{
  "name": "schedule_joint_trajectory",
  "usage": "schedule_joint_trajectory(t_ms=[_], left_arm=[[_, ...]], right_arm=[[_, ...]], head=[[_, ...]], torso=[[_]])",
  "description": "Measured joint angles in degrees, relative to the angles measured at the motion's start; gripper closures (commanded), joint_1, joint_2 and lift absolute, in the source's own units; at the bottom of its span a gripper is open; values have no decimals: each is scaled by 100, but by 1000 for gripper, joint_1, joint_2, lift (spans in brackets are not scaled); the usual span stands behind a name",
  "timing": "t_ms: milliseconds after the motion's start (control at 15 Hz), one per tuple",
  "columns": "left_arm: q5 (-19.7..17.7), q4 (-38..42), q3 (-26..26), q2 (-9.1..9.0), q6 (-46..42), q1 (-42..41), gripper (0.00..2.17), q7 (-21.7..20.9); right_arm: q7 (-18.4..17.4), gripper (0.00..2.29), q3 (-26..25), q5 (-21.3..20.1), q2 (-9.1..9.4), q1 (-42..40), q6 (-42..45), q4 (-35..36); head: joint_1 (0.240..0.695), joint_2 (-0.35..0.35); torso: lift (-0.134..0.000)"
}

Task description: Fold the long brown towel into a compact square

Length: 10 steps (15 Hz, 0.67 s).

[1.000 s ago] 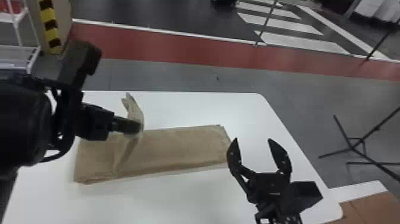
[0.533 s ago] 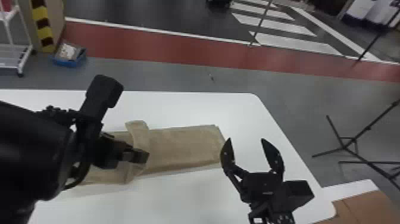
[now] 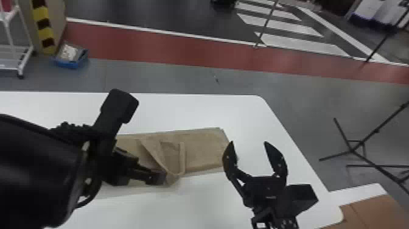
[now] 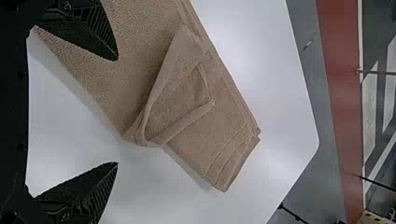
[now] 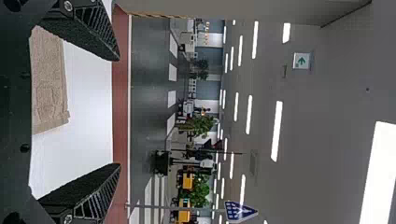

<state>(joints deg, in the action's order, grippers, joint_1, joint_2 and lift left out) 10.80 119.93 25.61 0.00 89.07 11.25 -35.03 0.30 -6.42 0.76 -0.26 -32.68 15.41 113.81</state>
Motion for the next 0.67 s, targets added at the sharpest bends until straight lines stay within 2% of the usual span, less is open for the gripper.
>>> schedule_joint_trajectory(t_ms=[133,267,333,533,600,667], left_arm=[[-136,48,-584,0,-930,-376,46,10],[-542,52,-1419,-1,-2231,-807,49,20],[-817,50,-1867,0,-2649,-986,53,22],[-1488,39,-2991,125,-3535,-1429,49,48],[-1691,5,-3383,160,-4004,-1606,53,128],[-1866,-82,-3723,199,-4411,-1746,53,172]], right_arm=[[33,73,85,-48,0,50,-125,-4],[66,73,255,-168,0,174,-469,-28],[68,73,408,-279,0,269,-664,-53],[74,73,961,-666,0,581,-1262,-139],[75,73,1178,-823,0,697,-1545,-176],[70,73,1385,-987,0,814,-1864,-216]], head=[[695,-350],[695,-309],[695,-238],[695,-109],[695,1],[695,43]], torso=[[-125],[-125],[-125],[-125],[-125],[-125]])
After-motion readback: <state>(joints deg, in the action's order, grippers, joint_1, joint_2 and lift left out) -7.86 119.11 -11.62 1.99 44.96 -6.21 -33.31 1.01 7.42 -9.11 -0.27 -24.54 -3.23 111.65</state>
